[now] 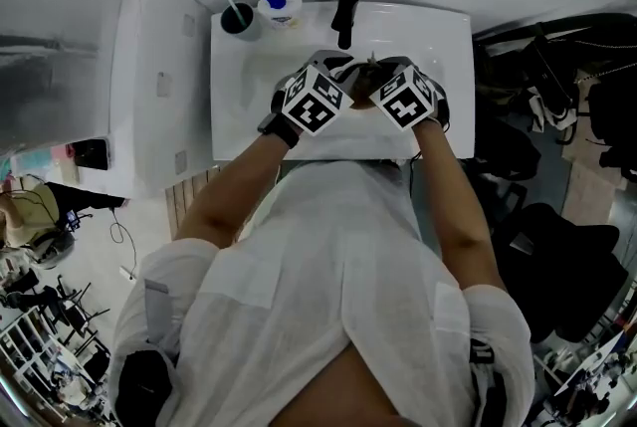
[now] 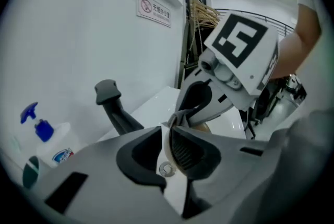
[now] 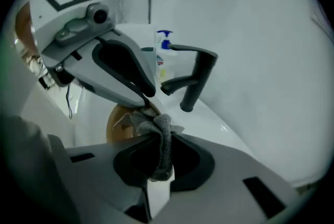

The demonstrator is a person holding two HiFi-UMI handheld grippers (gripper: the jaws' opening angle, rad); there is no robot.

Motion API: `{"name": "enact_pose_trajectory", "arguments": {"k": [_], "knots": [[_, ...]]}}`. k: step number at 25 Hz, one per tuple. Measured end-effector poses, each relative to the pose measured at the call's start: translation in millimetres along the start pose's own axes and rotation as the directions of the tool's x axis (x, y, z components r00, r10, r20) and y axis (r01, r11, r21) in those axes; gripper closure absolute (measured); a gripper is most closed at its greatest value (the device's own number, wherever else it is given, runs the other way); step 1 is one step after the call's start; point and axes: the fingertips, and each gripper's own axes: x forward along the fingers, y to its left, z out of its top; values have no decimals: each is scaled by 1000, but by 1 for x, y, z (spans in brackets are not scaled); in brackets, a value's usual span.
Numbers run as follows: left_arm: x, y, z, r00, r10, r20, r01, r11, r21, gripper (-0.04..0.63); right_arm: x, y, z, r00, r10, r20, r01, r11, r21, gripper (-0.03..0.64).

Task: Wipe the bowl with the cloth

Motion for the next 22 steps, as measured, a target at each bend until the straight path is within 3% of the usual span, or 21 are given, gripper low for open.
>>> {"name": "enact_pose_trajectory", "arguments": {"k": [3, 6, 10, 14, 18, 22], "knots": [[4, -5, -4, 996, -24, -89, 34, 994, 104, 555, 0, 4, 10, 999, -49, -22, 42, 973, -225, 562], [6, -2, -7, 990, -6, -140, 27, 989, 146, 571, 1, 6, 17, 998, -67, -18, 58, 953, -296, 561], [-1, 10, 1, 996, 54, -67, -50, 997, 61, 577, -4, -3, 25, 997, -46, 70, 51, 997, -66, 561], [-8, 21, -1, 992, 128, -10, -129, 991, -48, 577, -4, -13, 20, 988, -35, 151, 10, 987, 159, 560], [-14, 30, -5, 983, 182, 21, -177, 972, -152, 577, -5, -16, 13, 970, -8, 242, -82, 929, 360, 554], [-16, 32, -8, 968, 244, 54, -223, 941, -256, 577, -2, -14, 3, 954, -23, 299, -160, 805, 572, 554]]}}
